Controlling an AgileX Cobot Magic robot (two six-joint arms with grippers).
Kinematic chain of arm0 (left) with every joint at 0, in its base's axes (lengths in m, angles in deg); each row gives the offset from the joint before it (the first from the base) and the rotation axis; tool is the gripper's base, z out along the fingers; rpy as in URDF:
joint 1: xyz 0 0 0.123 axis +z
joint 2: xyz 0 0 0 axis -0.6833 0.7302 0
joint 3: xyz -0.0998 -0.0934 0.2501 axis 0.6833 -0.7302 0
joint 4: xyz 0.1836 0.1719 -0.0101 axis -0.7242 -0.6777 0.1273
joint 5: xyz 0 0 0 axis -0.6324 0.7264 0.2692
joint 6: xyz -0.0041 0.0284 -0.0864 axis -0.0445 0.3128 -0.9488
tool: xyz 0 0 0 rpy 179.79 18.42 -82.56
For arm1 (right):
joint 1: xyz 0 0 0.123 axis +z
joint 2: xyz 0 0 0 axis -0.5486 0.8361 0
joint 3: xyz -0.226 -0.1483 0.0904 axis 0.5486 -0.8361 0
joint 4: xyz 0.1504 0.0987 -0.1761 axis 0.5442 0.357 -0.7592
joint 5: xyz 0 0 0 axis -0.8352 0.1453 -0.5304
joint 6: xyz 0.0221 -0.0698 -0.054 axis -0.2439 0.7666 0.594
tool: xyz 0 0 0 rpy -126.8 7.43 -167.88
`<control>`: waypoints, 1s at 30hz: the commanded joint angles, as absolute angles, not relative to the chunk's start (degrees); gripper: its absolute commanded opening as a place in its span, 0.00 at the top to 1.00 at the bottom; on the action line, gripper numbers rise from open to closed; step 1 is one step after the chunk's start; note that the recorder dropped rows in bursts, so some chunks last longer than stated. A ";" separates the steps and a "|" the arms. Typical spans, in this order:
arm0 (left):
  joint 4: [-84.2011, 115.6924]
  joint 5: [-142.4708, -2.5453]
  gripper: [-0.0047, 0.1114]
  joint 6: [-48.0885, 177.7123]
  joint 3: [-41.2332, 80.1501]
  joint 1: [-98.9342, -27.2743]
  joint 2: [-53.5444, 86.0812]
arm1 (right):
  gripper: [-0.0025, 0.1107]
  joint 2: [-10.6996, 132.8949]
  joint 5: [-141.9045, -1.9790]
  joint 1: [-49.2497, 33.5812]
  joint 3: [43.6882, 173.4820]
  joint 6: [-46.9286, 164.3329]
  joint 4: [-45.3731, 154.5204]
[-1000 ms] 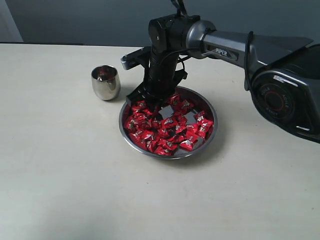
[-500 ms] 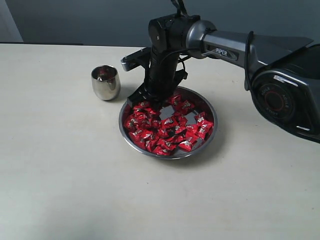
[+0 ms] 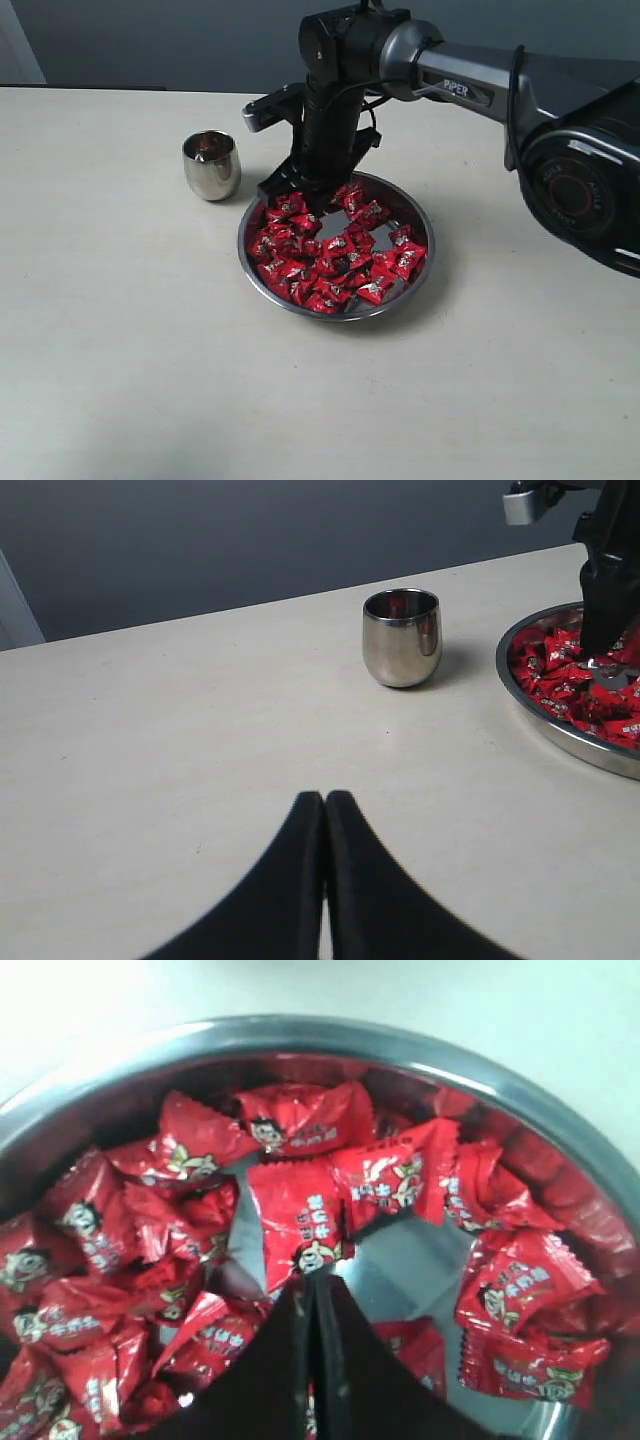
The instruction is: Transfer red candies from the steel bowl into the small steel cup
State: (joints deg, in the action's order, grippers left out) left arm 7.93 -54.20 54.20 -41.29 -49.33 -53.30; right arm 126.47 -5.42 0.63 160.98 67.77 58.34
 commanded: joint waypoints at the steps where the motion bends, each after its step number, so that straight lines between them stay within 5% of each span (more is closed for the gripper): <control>1: 8.00 -54.74 0.96 53.89 -41.23 -49.51 -53.54 | 0.87 125.65 -2.52 0.48 160.83 73.37 61.91; 3: 8.00 -54.74 0.96 53.89 -41.23 -49.51 -53.54 | 0.65 125.89 -2.77 0.48 160.83 75.32 65.86; 5: 8.00 -54.74 0.96 53.89 -41.23 -49.51 -53.54 | 0.55 126.30 -4.23 0.48 160.83 75.32 65.98; 13: 8.00 -54.74 0.96 53.89 -41.23 -49.51 -53.54 | 0.55 128.93 -6.45 0.48 160.83 74.49 63.18; 20: 8.00 -54.74 0.96 53.89 -41.23 -49.51 -53.54 | 0.96 128.93 -5.92 0.48 160.83 73.98 63.06; 30: 8.00 -54.74 0.96 53.89 -41.23 -49.51 -53.54 | 0.98 128.45 -4.64 0.48 160.83 73.84 62.50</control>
